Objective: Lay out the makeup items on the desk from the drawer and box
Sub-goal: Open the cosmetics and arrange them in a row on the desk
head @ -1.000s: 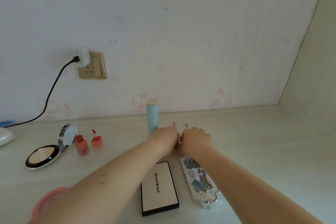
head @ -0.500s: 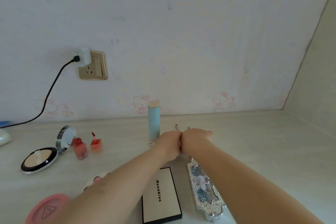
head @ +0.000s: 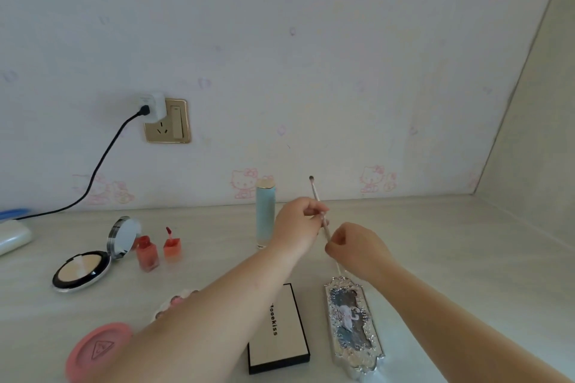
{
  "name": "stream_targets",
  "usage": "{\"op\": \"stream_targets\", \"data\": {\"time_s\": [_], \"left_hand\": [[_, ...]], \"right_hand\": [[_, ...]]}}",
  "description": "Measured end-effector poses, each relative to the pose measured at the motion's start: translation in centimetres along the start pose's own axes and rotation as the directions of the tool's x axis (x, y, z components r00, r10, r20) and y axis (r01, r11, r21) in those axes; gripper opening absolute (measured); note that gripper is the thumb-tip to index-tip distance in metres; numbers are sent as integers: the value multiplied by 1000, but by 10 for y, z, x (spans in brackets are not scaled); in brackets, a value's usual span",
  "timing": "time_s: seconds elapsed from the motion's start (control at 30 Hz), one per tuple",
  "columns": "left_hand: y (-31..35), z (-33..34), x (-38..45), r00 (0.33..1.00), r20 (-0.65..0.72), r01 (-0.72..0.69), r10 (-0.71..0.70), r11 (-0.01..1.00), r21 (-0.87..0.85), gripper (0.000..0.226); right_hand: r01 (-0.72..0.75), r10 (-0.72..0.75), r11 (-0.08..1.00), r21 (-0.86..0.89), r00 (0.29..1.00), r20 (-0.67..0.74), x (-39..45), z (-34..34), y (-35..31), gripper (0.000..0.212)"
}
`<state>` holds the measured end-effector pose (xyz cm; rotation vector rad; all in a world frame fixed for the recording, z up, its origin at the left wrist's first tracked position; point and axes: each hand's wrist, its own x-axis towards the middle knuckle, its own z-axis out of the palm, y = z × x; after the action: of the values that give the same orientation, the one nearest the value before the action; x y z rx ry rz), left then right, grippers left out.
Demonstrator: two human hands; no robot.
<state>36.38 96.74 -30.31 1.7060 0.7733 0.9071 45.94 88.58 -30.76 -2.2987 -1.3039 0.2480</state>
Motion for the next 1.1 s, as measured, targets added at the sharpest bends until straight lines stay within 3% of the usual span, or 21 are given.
{"op": "stream_targets", "data": {"time_s": [0.13, 0.23, 0.4, 0.53, 0.67, 0.77, 0.9, 1.1], "left_hand": [[26, -2, -19, 996, -56, -76, 74, 997, -25, 30], [45, -9, -35, 990, -114, -95, 79, 986, -138, 30], [66, -59, -78, 976, -194, -145, 97, 957, -250, 36], [59, -126, -135, 984, -144, -117, 106, 991, -68, 37], [36, -180, -200, 990, -85, -88, 109, 971, 222, 30], [16, -217, -246, 996, -46, -50, 76, 906, 421, 26], [-8, -247, -288, 995, 0, -73, 99, 733, 676, 29], [-31, -271, -303, 998, -27, -18, 64, 604, 797, 9]], "right_hand": [[57, -43, 995, 84, 986, -159, -25, -13, 2, 2], [152, -105, 969, 197, 967, -232, -42, -24, -2, 8], [307, -242, 908, 286, 940, -242, -81, -30, -17, 24], [394, -348, 873, 287, 916, -198, -120, -17, -40, 33], [464, -448, 848, 258, 886, -121, -155, 7, -61, 20], [528, -535, 813, 245, 844, -42, -178, 35, -83, 14], [562, -587, 796, 226, 807, 61, -198, 73, -104, 15], [546, -573, 816, 191, 809, 135, -205, 104, -125, 17]]}}
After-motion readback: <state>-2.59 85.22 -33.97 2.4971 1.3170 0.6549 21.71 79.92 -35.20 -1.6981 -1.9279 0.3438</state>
